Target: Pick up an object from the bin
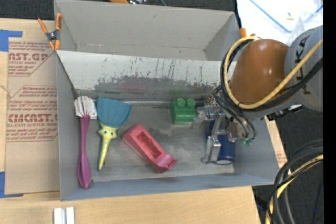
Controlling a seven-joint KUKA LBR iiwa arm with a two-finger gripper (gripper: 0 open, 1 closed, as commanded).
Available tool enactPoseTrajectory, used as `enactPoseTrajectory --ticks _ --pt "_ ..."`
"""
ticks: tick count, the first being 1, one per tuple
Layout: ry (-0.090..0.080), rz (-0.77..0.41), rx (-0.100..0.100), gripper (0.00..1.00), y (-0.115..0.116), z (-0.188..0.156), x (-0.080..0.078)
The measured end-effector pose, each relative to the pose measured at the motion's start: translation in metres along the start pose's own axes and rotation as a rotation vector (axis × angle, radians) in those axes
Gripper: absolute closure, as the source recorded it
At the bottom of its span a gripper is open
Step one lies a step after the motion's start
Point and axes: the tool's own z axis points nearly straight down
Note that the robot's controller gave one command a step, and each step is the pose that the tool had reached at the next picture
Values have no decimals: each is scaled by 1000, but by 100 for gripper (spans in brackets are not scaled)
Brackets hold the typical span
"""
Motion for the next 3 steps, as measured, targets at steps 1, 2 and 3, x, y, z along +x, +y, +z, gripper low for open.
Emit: enactPoseTrajectory --ticks 1,2,3 --pt "-8 -1 0 0 0 -5 -2" --pt "-11 -21 -1 0 124 94 -21" --pt "-11 139 -1 0 12 84 -22"
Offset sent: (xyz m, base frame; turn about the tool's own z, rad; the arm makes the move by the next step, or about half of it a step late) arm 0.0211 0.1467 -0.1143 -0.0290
